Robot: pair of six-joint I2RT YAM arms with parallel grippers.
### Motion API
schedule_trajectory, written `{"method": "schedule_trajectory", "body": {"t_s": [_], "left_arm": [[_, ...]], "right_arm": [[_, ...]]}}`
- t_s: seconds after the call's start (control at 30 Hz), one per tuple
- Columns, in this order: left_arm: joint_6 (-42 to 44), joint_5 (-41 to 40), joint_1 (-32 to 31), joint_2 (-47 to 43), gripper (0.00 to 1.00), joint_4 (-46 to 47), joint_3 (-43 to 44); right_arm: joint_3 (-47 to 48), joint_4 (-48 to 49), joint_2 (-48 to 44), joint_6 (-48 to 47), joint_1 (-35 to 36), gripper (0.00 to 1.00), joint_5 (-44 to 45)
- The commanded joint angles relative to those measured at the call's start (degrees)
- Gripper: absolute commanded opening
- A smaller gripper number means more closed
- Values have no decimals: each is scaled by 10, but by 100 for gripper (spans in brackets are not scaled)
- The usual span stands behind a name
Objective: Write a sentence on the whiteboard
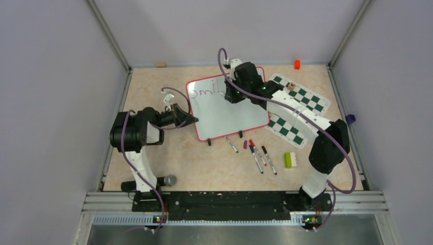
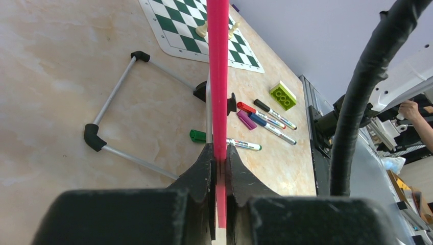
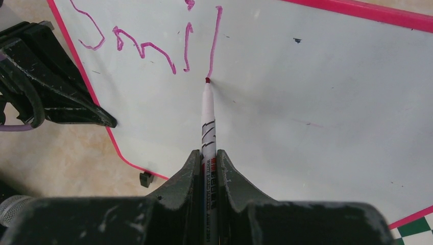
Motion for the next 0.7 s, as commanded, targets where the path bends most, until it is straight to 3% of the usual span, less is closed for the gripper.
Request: {"method": "schedule_trajectory", "body": {"t_s": [0.0, 0.67], "left_arm": [[20, 38, -11, -12, 0, 62, 10], [21, 39, -11, -11, 0, 62, 11]], "right_arm": [[27, -2, -38, 3, -7, 0, 0], [58, -13, -27, -12, -16, 0, 45]]}}
